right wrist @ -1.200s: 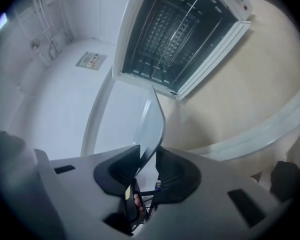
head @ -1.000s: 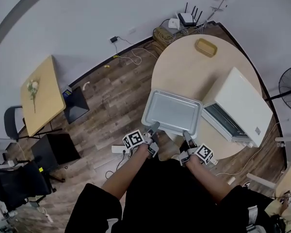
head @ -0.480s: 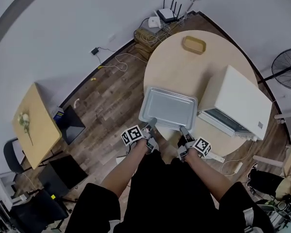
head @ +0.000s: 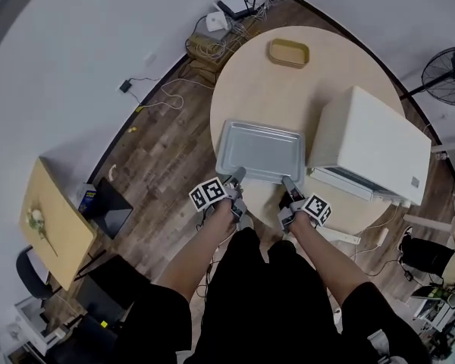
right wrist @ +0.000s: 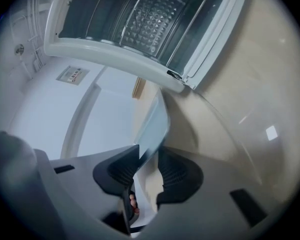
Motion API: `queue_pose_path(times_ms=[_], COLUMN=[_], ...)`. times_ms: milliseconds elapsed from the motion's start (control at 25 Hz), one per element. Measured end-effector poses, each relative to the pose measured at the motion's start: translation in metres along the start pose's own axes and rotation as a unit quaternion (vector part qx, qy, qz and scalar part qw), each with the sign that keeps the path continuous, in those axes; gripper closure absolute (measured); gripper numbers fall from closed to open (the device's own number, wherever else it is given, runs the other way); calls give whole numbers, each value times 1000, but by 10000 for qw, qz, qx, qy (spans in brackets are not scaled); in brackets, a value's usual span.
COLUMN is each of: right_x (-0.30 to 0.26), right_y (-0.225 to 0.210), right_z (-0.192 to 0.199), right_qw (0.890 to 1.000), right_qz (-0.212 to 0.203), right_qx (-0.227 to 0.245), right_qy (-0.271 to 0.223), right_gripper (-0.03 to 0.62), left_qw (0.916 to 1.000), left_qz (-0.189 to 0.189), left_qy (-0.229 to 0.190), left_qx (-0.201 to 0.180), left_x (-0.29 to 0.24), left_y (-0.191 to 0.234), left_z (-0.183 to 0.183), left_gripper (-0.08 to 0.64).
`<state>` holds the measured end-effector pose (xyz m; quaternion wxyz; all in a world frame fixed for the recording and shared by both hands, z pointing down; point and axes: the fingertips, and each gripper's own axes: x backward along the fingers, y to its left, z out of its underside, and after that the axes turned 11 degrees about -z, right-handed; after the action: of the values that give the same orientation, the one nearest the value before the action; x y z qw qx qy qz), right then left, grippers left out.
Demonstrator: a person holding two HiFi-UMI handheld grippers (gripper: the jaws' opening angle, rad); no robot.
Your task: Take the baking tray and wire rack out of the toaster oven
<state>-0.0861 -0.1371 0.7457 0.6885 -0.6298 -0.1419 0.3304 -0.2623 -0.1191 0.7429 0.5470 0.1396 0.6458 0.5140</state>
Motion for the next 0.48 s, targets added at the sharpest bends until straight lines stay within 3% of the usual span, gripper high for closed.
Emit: queue_pose_path(times_ms=[200,480], right_x=[-20,-32], right_y=[-9,-21], right_z=[-12,-15], right_qw=[9999,9986], right_qz=[133,421], right_qx=[72,307], right_qy=[-79,-13], right_gripper=[486,480], left_qw=[9985,9902], left_qz=[-288,-790], left_qy=[98,272], left_qx=[-456,-1123], left_x=[-24,-44], left_y=[-1,3], left_z=[-17,-25], left_gripper=[443,434])
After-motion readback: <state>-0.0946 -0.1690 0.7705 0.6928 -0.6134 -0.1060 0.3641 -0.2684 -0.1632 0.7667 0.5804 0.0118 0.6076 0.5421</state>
